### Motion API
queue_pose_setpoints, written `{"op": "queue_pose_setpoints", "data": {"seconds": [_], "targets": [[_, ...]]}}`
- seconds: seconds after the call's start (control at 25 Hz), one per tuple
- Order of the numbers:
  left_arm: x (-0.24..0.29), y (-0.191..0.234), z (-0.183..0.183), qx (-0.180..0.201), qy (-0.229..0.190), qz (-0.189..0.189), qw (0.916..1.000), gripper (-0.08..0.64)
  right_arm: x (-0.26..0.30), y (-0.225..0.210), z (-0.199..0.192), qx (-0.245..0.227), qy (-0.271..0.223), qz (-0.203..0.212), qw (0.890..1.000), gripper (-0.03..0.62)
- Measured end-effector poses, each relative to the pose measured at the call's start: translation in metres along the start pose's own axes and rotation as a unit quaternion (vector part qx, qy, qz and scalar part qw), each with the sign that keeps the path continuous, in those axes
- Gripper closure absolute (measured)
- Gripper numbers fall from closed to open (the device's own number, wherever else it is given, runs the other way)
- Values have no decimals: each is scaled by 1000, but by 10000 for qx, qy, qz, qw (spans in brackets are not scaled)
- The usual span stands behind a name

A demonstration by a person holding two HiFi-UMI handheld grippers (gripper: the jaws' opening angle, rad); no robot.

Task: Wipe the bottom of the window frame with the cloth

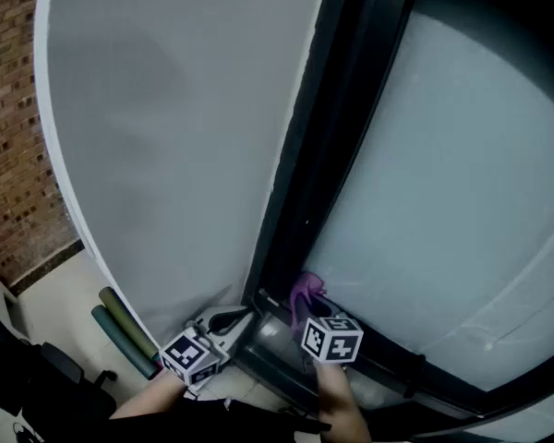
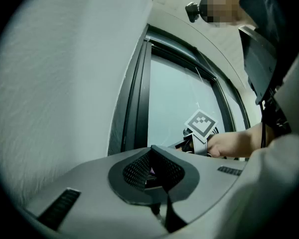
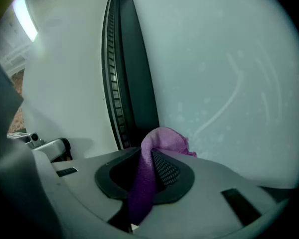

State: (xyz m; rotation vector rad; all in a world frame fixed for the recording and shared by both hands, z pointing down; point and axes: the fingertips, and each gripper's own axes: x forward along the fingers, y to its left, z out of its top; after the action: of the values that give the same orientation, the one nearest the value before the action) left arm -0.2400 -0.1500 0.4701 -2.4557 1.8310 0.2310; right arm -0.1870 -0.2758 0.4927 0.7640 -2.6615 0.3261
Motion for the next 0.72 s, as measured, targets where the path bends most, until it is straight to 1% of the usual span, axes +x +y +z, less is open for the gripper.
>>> {"op": "queue_pose_setpoints", "data": {"seconds": [0.32, 0.52, 0.6, 0.72], "targets": [[-4, -3, -3, 12, 152, -167, 9997, 558, 14, 1, -13, -316, 451, 15, 9985, 522], [-3, -5, -4, -42, 151, -156, 9998, 558, 23, 5, -17, -877, 779, -45, 9931, 522], [-2, -4, -5, -55, 163, -144, 9997, 559, 25, 4, -17, -1028, 831, -85, 9912, 522], [0, -5, -7, -81, 186, -139, 9997, 558, 20, -6, -17, -1019, 771, -192, 9916, 522]]}}
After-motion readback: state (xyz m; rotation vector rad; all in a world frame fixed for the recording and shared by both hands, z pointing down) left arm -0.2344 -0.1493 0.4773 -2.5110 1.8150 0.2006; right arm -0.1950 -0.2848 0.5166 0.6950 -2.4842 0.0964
